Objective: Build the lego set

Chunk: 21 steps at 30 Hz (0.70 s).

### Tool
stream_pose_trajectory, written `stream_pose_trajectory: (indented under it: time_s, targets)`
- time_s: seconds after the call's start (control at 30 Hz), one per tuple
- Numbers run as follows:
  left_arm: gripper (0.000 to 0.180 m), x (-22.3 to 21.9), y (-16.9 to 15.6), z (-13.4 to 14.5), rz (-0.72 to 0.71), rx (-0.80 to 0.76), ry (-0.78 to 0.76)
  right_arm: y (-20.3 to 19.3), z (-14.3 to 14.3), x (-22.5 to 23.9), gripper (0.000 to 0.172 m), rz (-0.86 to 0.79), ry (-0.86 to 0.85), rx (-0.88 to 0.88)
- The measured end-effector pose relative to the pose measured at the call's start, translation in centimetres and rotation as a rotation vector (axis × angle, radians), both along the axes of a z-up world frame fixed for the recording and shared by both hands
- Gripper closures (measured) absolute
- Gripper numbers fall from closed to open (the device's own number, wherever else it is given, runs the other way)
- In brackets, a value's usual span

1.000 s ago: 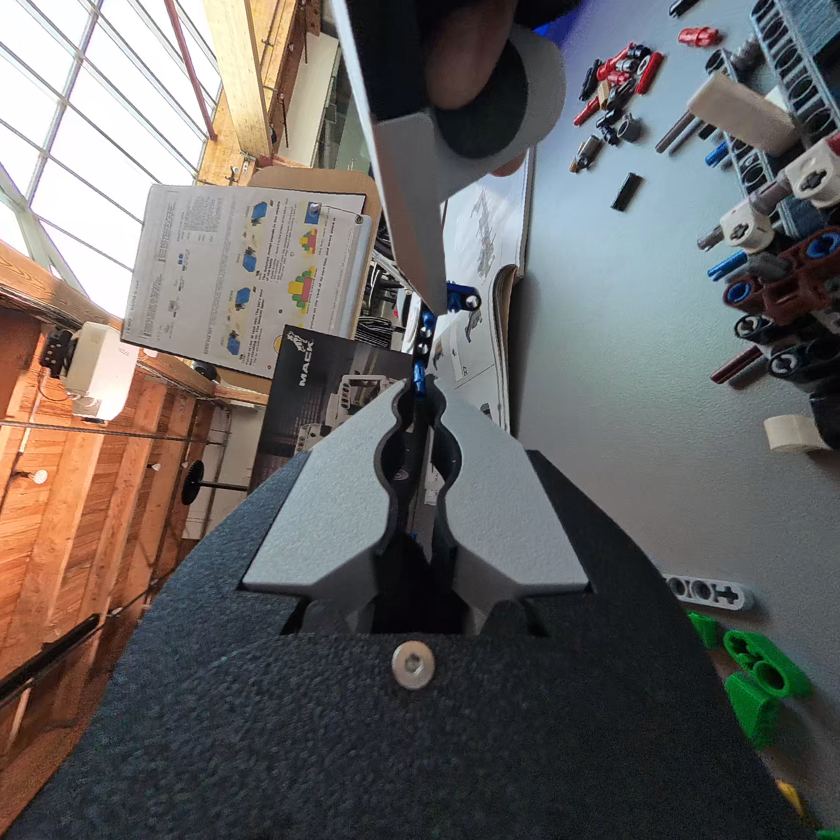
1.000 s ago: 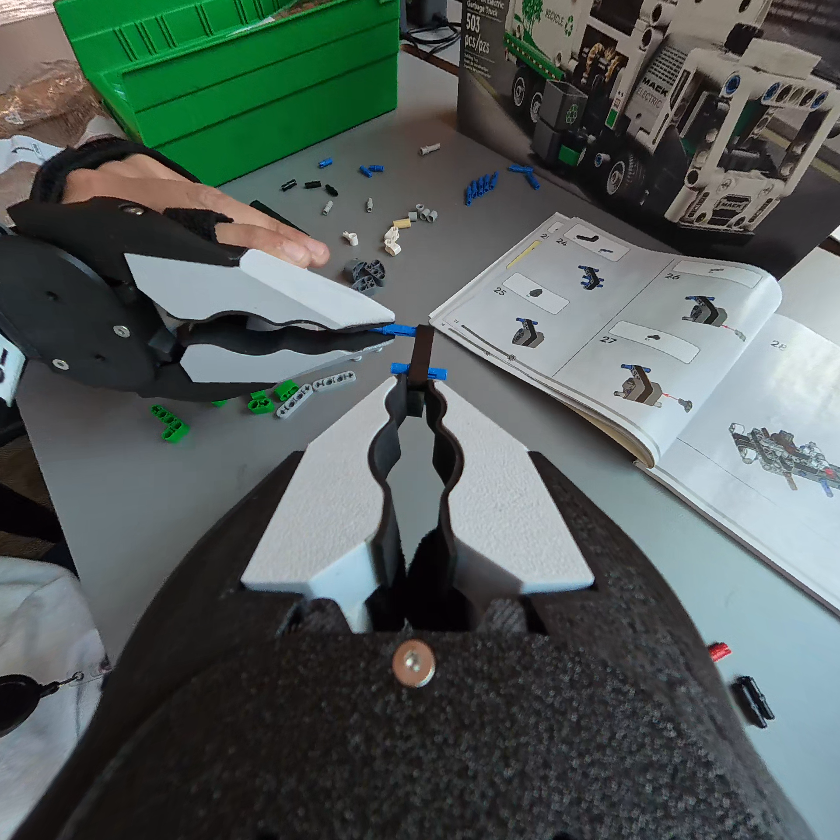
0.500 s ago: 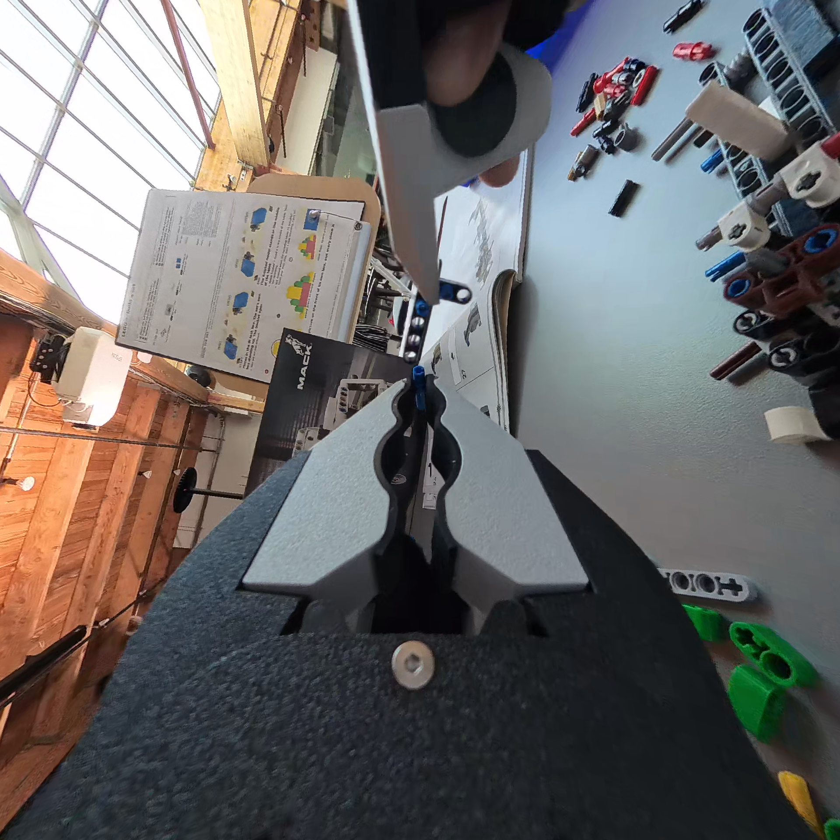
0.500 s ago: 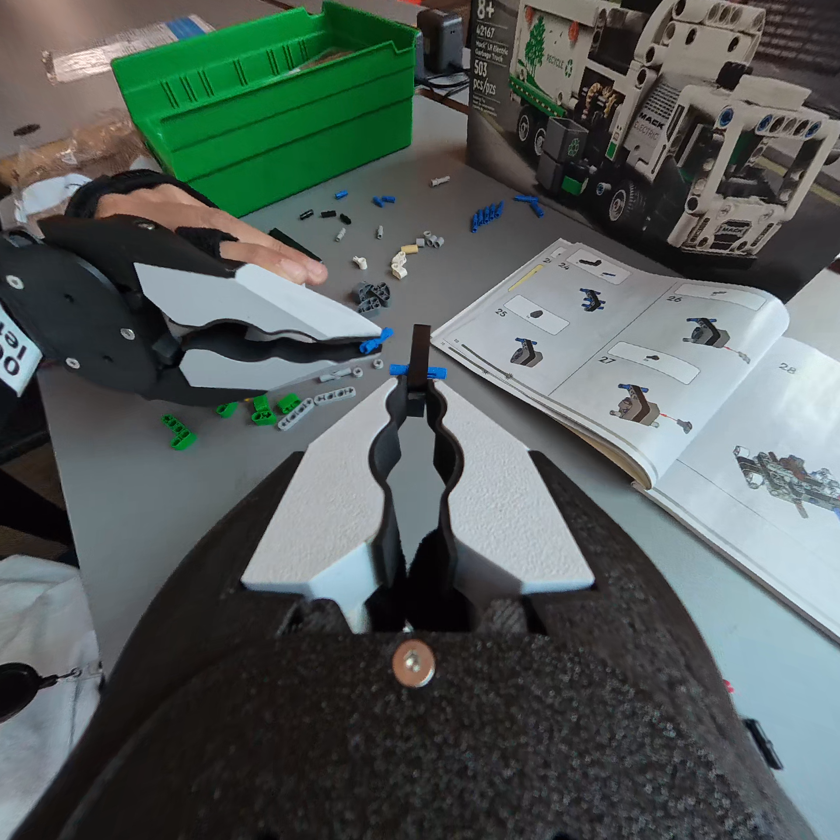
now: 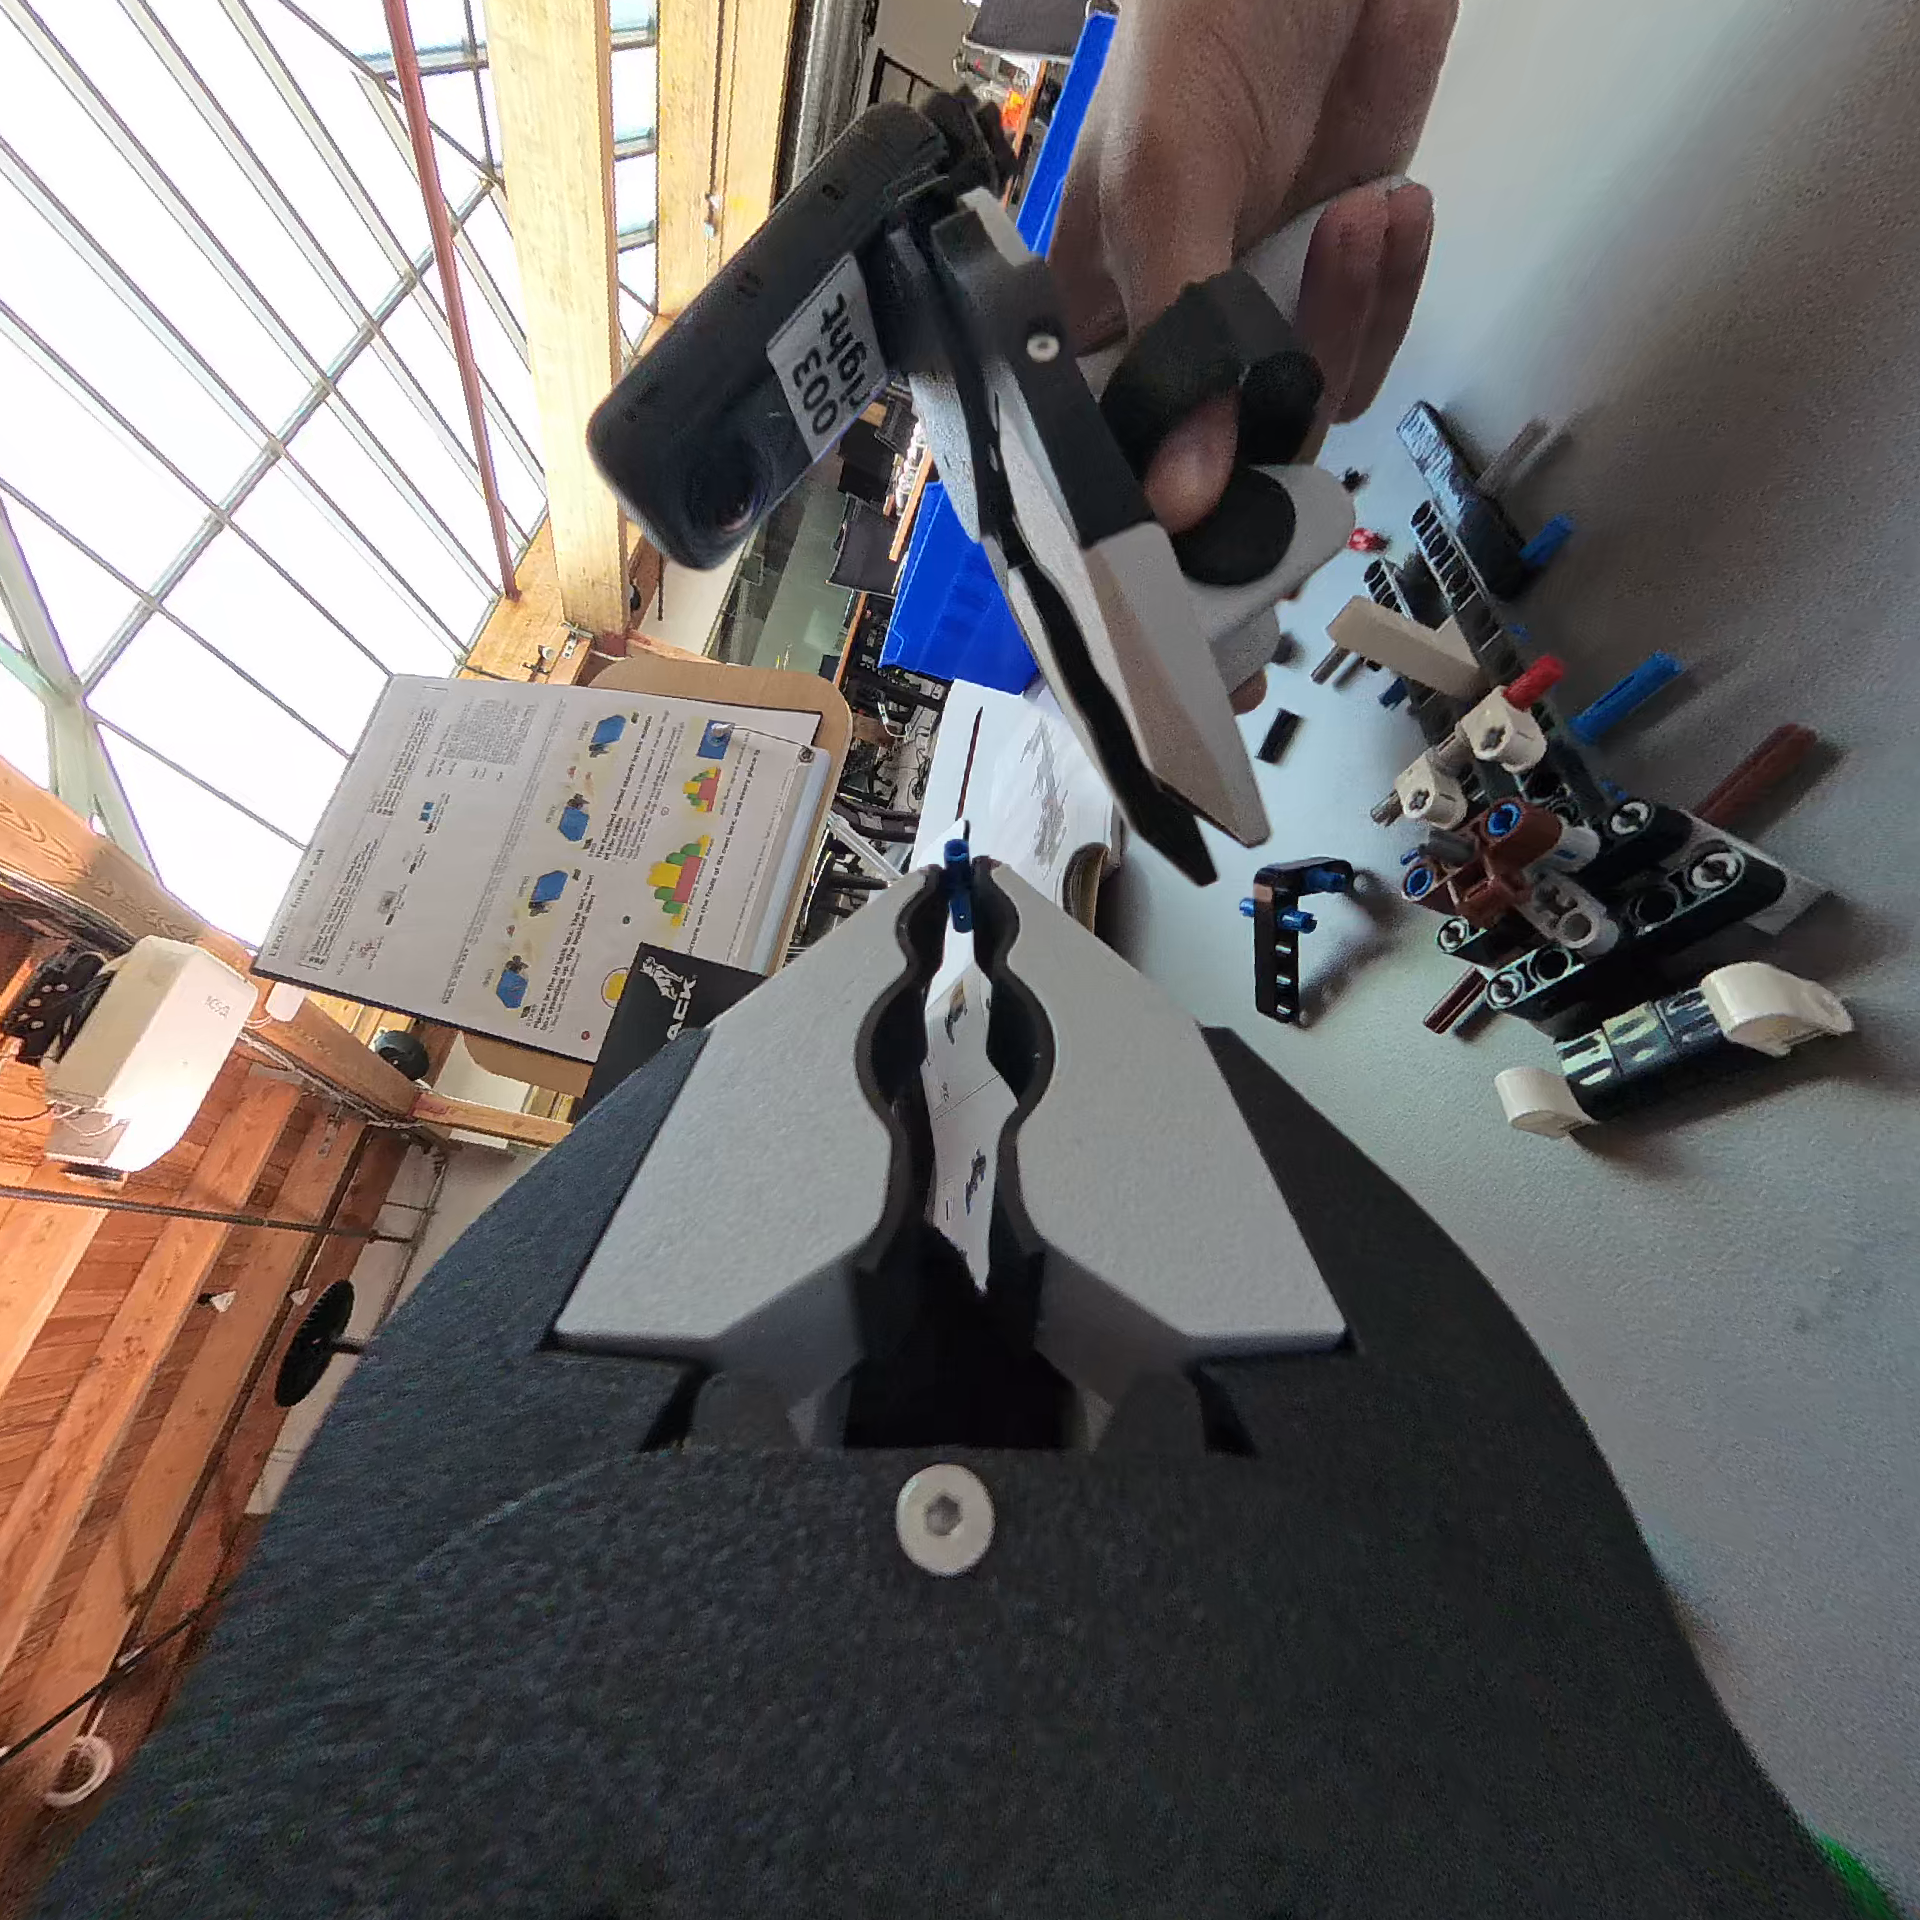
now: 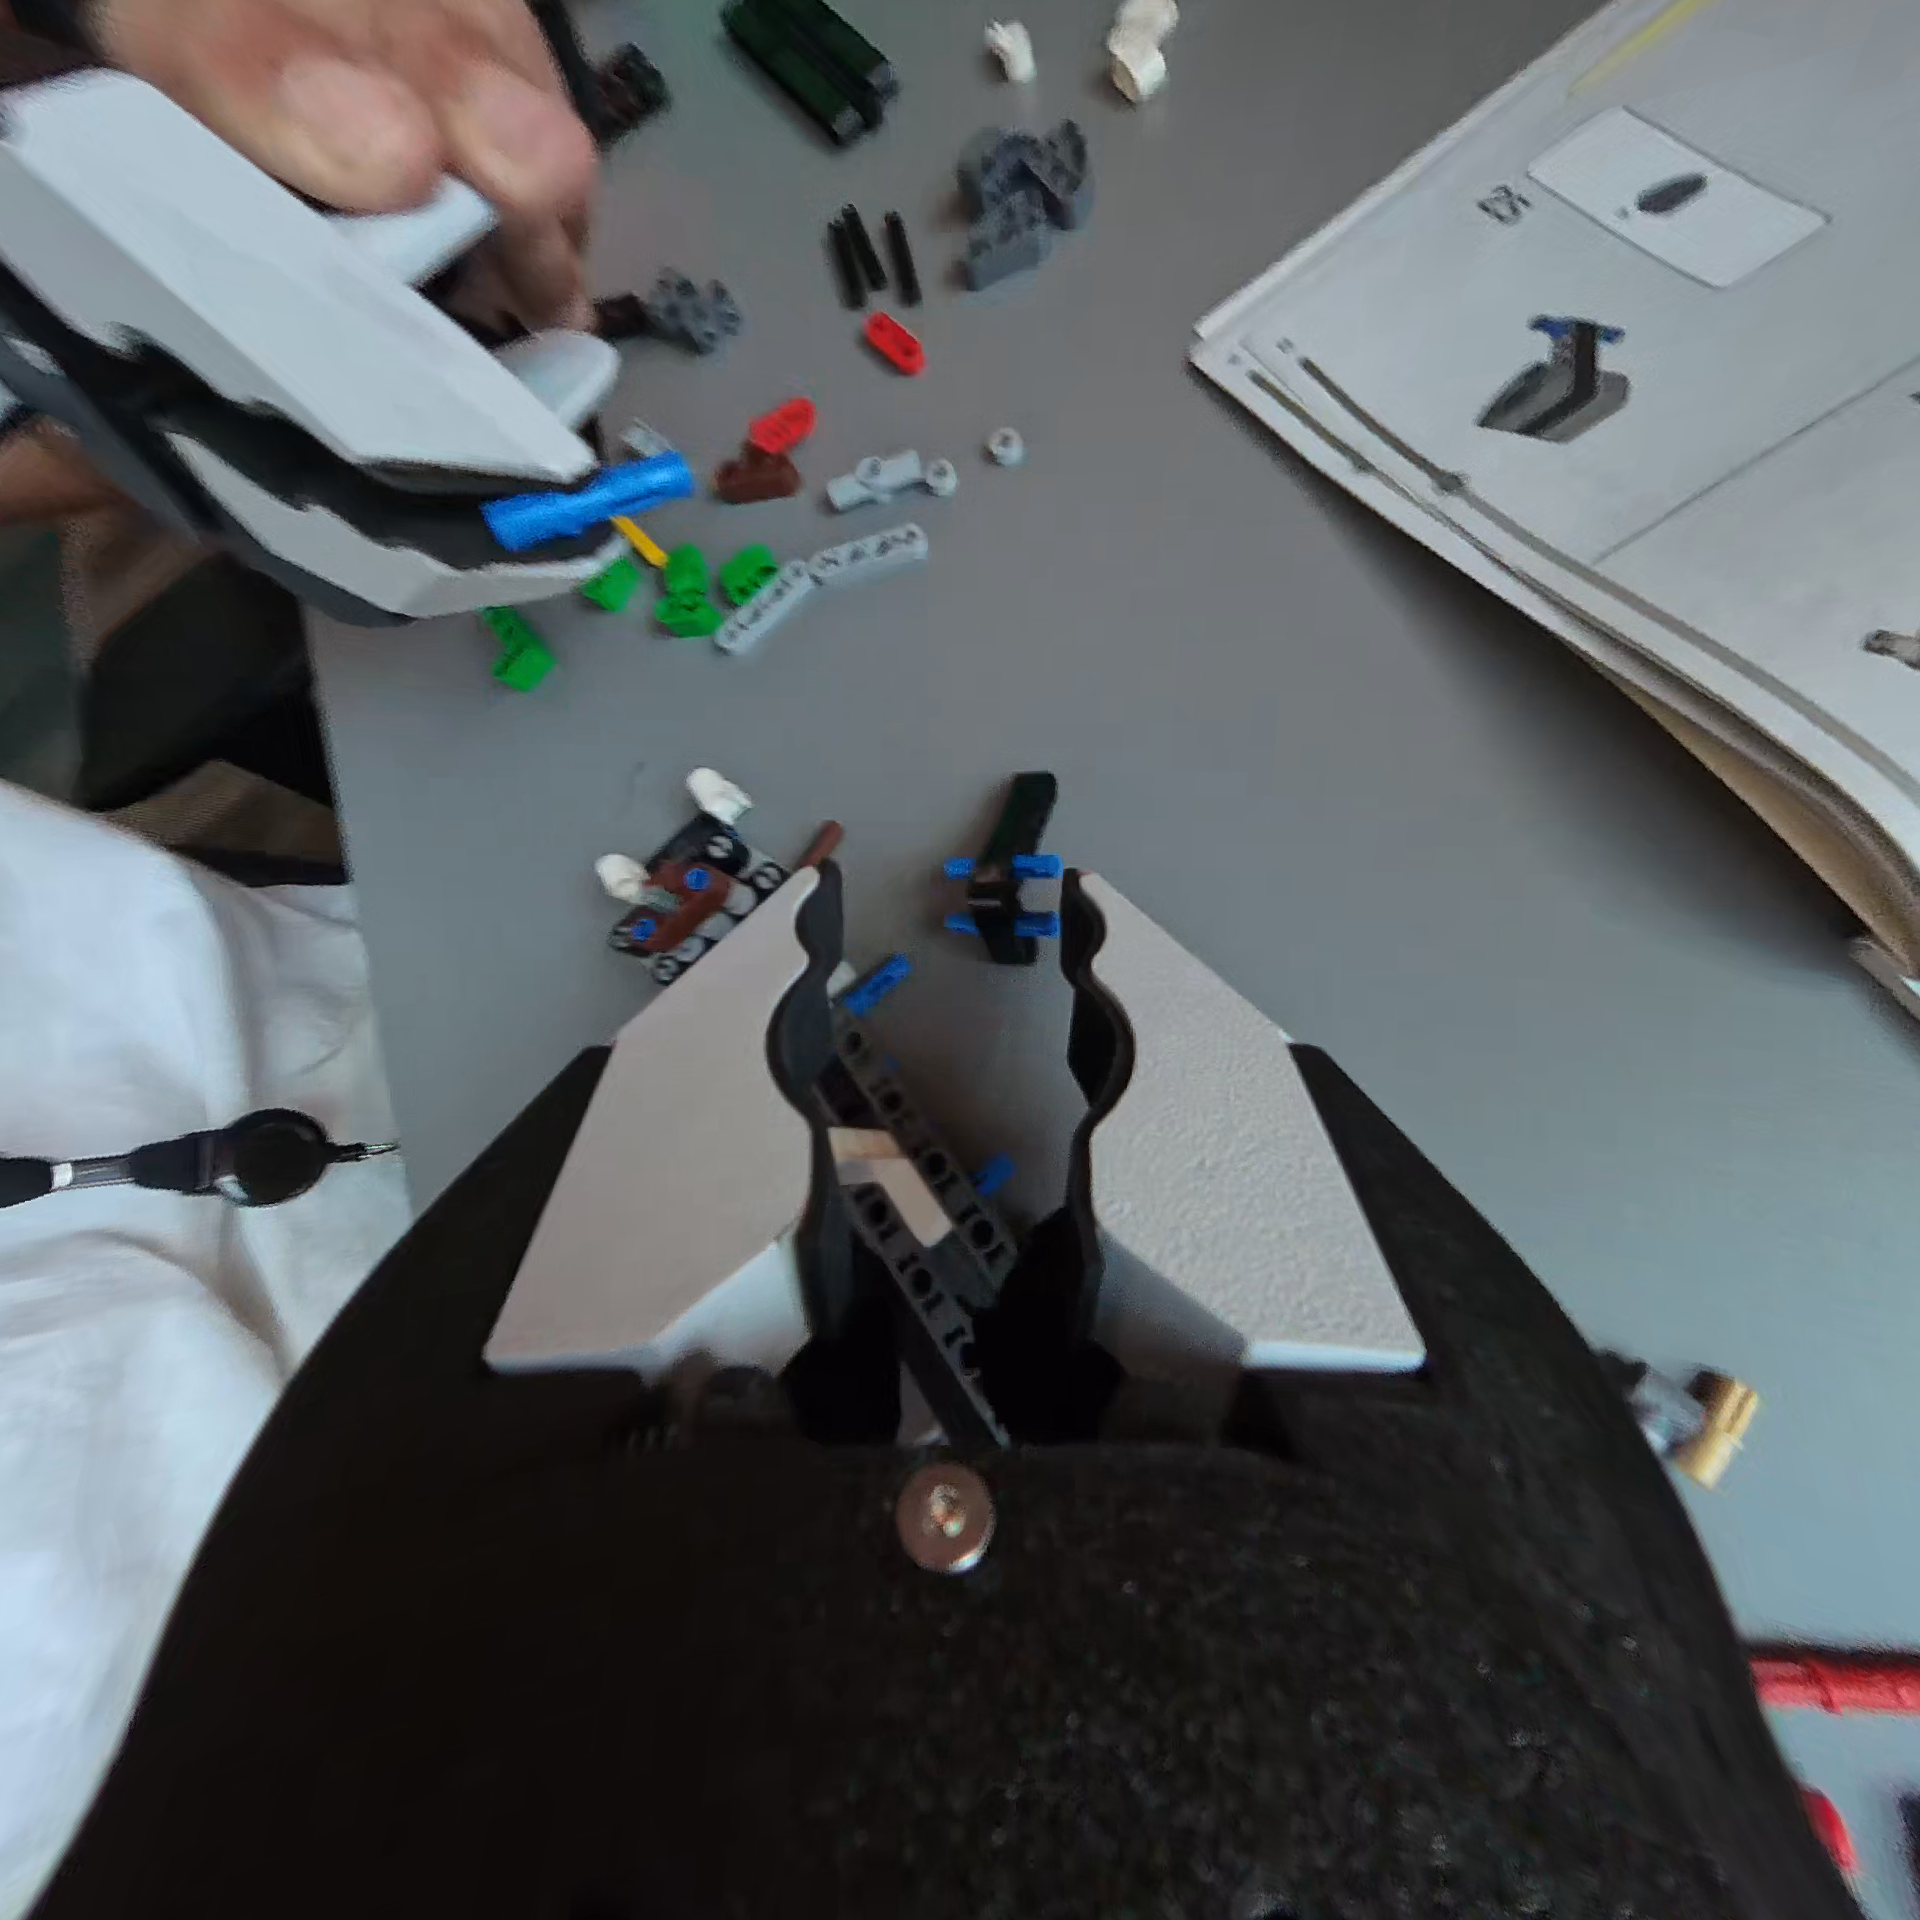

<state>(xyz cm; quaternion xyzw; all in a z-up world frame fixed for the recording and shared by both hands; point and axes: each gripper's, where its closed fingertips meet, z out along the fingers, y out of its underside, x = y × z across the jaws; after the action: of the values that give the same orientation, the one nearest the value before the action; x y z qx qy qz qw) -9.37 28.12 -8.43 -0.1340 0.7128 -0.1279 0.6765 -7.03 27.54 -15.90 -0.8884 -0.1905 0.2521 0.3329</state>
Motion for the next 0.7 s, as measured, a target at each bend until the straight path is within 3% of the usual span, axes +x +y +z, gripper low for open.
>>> stream_pose_trajectory:
  time_s: [0.03,0.17,0.4,0.6,0.7]
  targets:
    - [0.178,-0.1,-0.2,0.2,-0.013,-0.017,-0.007,-0.2,1.3,-0.6,0.128,0.030,0.084,0.048]
    - [0.177,-0.9,-2.0,1.8,-0.120,-0.151,-0.060,-1.3,7.2,-2.7,0.118,0.147,0.460,0.241]
    - [0.178,-1.8,-4.1,3.0,-0.234,-0.210,-0.101,-3.4,10.1,-5.2,0.128,0.310,0.782,0.248]
    - [0.178,-1.5,-4.7,2.3,-0.233,-0.177,-0.084,-3.2,9.8,-5.5,0.150,0.306,0.764,0.250]
    - [0.178,-1.3,-4.4,2.0,-0.203,-0.157,-0.079,-3.0,9.4,-5.4,0.150,0.290,0.748,0.247]
